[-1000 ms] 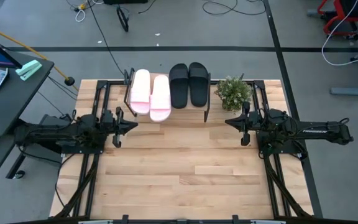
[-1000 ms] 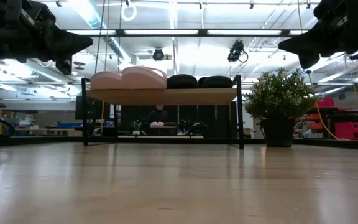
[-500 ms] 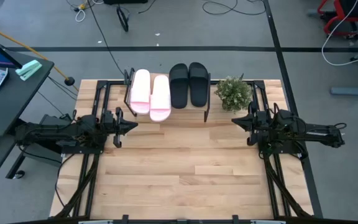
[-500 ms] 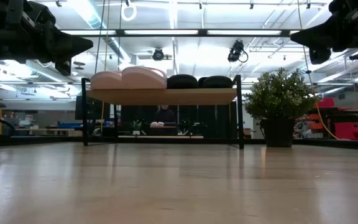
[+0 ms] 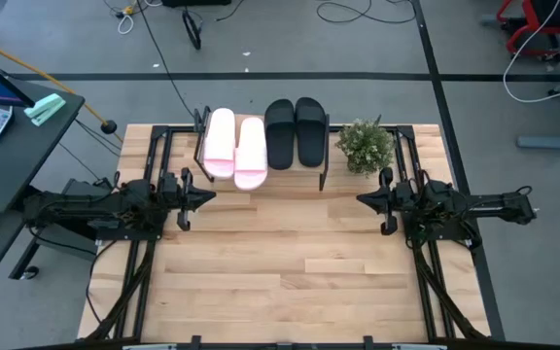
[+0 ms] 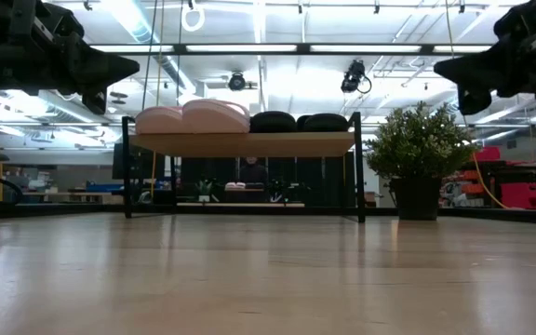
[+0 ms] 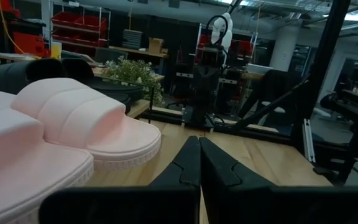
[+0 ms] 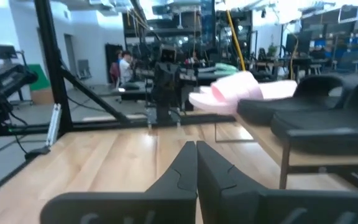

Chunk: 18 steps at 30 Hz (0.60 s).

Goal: Pick and place slides into the shelf
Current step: Return to Home Position

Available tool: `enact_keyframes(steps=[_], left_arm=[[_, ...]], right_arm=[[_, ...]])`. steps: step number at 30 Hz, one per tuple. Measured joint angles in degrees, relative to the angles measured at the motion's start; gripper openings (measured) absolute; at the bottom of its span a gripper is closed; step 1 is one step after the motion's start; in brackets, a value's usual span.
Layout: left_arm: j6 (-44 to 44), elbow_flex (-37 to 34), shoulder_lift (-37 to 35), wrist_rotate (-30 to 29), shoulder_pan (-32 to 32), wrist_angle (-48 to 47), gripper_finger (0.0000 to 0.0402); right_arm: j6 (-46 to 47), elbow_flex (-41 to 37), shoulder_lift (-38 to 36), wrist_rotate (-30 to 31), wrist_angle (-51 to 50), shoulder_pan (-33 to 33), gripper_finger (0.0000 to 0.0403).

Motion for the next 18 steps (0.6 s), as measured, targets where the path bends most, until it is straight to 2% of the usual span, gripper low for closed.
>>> enact_keyframes(steps=[11, 18], left_arm=[[0.1, 0.0, 0.0, 0.5, -1.7, 0.6, 0.0002], [4.6, 0.0, -0.1, 0.0, -4.6, 10.0, 0.0001]], right_arm=[[1.1, 0.0, 0.0, -0.1, -1.6, 0.5, 0.0000], [1.2, 0.0, 0.0, -0.1, -1.9, 0.5, 0.0000]])
